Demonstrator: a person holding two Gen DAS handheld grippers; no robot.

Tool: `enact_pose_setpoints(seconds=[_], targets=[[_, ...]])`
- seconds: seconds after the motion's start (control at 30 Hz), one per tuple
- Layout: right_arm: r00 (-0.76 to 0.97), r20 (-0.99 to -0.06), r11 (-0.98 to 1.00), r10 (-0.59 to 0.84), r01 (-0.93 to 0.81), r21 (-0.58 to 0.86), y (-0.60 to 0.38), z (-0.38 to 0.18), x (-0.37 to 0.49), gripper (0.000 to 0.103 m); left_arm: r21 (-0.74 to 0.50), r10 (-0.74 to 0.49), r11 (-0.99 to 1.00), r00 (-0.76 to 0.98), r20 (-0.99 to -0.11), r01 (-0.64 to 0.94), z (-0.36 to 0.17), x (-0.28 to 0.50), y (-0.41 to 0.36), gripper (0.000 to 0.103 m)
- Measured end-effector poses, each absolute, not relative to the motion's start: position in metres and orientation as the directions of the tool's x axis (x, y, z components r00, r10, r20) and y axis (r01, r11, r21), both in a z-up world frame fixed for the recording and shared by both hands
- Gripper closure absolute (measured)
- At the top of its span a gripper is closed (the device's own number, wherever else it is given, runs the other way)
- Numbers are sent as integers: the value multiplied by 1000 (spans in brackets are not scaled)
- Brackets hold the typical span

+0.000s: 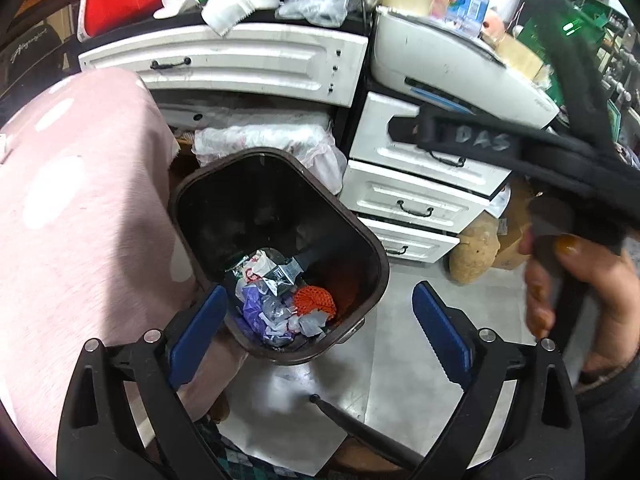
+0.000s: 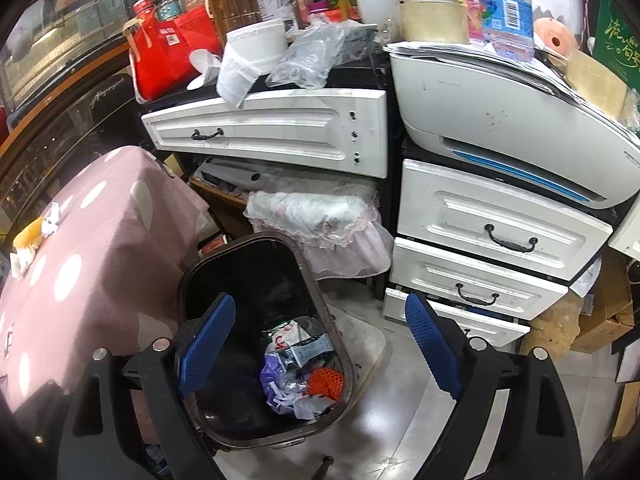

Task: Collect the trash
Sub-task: 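Lower the milk carton into the bin and open the left tool, then grasp the yellow foam net with the right tool while the left tool grasps white tissue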

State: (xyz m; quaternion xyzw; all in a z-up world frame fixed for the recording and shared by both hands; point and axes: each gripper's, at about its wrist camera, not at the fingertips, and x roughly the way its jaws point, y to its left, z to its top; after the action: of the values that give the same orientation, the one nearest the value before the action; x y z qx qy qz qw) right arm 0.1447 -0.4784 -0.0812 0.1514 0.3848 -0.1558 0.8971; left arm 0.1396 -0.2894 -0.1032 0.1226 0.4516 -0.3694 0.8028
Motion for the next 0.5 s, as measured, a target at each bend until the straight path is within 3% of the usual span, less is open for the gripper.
enact_pose_setpoints(seconds=[0.5], targets=[[702,-711,986,48,79,144,-377,-52,187,17,-87,-433,802,475,-766,591,-49,153,-187,8]])
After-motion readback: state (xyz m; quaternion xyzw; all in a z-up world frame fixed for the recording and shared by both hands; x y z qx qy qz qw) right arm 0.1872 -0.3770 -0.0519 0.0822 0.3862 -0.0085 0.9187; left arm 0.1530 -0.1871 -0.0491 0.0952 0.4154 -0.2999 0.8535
